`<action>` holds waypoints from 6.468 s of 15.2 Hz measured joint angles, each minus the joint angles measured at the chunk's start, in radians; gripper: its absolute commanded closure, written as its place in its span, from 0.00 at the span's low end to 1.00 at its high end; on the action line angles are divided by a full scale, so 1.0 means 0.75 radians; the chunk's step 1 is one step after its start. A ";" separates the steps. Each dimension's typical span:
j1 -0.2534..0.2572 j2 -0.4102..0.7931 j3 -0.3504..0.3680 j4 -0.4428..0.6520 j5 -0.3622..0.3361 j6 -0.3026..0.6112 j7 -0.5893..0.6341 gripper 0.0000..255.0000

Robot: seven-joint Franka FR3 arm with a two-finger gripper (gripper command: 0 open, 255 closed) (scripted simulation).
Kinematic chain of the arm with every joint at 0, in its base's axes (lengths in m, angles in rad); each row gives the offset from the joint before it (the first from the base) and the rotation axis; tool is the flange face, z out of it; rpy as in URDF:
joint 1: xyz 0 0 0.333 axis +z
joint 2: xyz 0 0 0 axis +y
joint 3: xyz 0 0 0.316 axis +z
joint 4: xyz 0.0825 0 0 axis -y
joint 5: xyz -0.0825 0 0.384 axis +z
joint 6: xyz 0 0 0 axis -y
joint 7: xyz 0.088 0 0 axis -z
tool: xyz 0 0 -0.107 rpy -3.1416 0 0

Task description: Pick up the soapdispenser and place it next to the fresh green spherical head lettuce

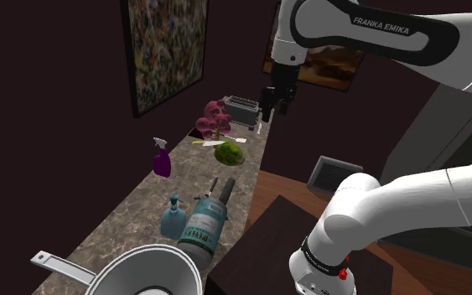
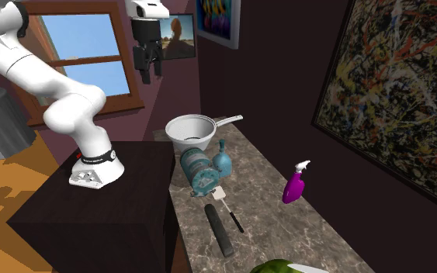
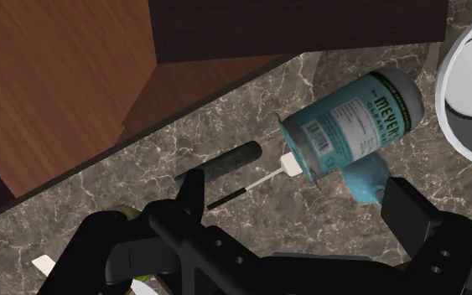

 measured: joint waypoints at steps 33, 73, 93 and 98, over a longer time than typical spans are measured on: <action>0.185 1.346 0.111 0.286 0.250 0.788 -0.087 0.00; 0.238 1.754 0.170 0.551 0.285 0.865 -0.096 1.00; 0.230 1.519 0.174 0.580 0.285 0.603 -0.064 1.00; 0.228 1.471 0.175 0.605 0.285 0.531 -0.055 1.00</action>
